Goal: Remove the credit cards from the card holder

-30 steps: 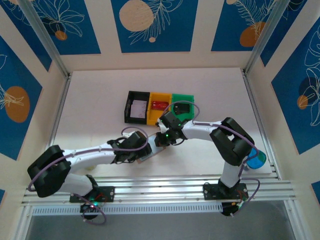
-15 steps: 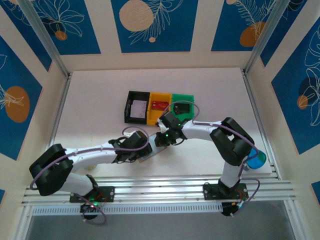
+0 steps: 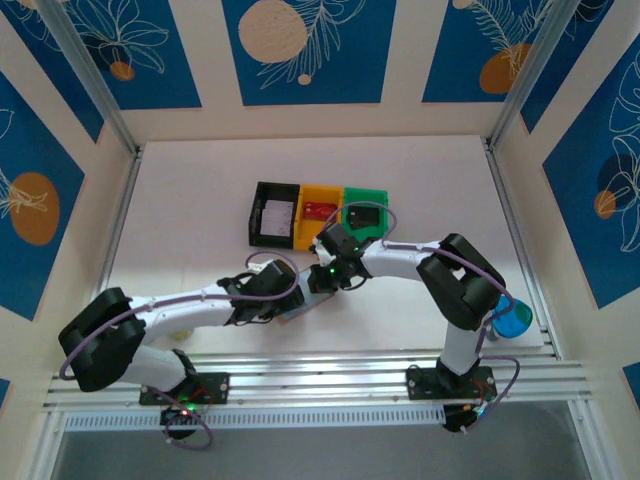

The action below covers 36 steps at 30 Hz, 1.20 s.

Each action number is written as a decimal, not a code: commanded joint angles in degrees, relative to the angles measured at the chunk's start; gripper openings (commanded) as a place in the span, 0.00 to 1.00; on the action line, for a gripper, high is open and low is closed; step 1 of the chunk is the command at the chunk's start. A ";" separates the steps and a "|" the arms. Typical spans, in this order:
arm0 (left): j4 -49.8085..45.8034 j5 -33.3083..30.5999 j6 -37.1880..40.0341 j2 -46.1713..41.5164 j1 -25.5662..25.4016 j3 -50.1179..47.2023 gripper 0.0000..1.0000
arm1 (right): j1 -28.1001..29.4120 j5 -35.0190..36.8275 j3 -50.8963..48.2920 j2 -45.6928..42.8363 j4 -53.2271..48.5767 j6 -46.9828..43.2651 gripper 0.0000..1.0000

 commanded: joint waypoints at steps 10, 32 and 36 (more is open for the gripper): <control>0.85 -0.78 0.91 1.43 -0.76 3.51 0.56 | 0.68 -1.38 1.47 2.07 -1.33 -0.76 0.00; 1.76 0.93 2.35 7.45 -0.78 9.70 0.56 | -1.57 -7.36 -0.28 1.75 1.91 1.17 0.00; 0.98 1.02 3.01 8.38 -0.71 11.66 0.57 | -1.87 -9.33 -0.55 1.92 2.97 1.41 0.00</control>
